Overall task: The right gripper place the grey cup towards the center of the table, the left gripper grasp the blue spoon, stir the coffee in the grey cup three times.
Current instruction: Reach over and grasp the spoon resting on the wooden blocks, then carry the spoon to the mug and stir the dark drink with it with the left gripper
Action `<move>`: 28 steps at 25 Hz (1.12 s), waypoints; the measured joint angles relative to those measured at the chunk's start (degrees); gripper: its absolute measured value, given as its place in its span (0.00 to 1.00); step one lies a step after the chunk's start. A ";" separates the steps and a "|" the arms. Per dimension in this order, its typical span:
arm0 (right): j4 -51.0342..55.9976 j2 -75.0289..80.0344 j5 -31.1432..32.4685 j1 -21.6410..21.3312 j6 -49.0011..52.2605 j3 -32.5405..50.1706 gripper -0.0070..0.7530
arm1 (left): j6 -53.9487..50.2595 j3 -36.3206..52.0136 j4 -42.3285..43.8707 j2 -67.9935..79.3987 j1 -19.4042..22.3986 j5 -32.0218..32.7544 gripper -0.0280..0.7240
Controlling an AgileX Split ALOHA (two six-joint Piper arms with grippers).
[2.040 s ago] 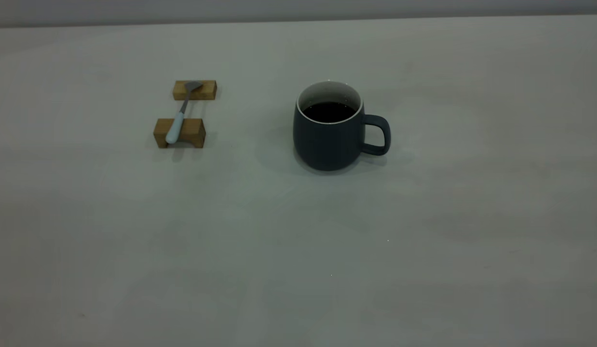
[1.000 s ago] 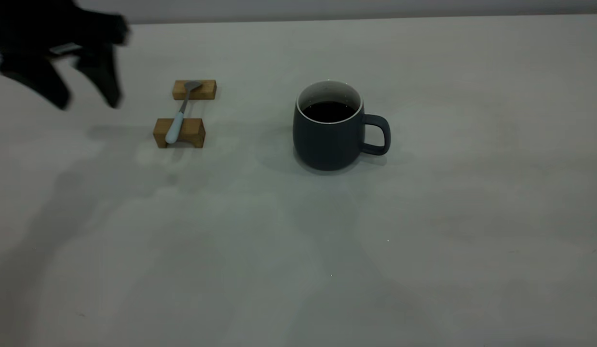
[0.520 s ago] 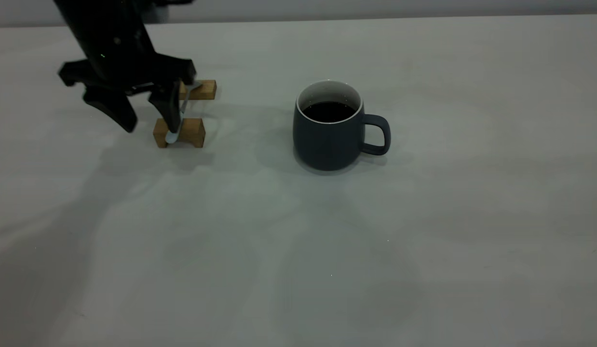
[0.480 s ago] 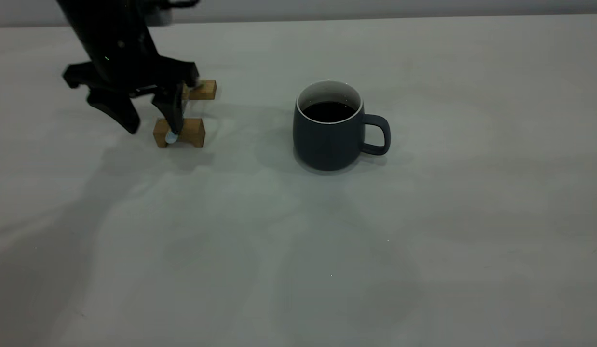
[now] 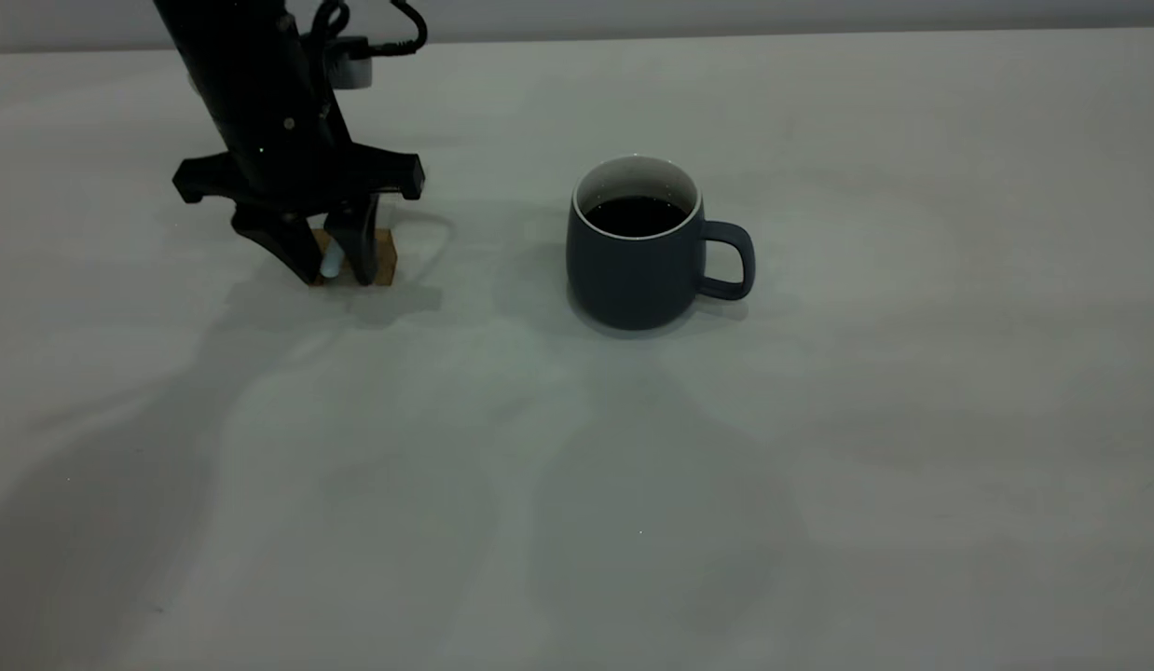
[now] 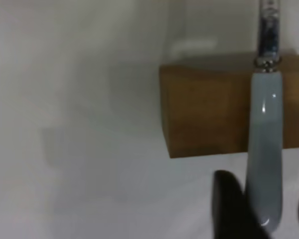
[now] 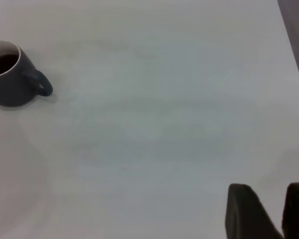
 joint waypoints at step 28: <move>0.00 0.00 0.00 0.00 0.06 0.00 0.32 | -53.57 -21.97 -55.11 -5.89 -0.66 36.31 0.27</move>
